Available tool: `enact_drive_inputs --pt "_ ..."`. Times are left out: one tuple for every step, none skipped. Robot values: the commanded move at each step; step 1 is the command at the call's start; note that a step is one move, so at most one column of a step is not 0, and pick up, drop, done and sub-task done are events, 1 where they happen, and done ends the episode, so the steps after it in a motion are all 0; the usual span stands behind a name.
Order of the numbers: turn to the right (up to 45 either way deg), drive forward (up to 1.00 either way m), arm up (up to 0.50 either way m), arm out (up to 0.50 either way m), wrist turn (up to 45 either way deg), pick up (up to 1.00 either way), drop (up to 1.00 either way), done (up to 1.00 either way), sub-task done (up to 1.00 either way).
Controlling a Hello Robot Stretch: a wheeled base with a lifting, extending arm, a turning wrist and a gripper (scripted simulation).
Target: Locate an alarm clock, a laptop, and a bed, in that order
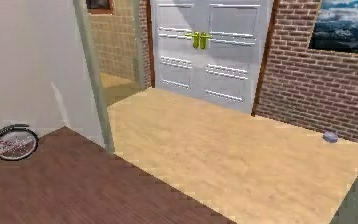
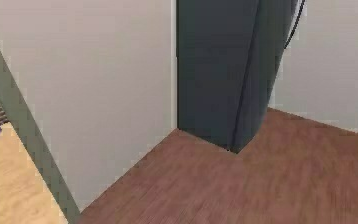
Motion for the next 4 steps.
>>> enact_drive_inputs --pt "0.0 1.00 0.00 0.00 0.0 0.00 0.00 0.00 0.00" --pt "0.0 0.65 0.00 0.00 0.0 0.00 0.00 0.00 0.00" --pt "-27.0 0.00 0.00 0.00 0.0 0.00 0.00 0.00 0.00" --pt "0.0 1.00 0.00 0.00 0.0 0.00 0.00 0.00 0.00"
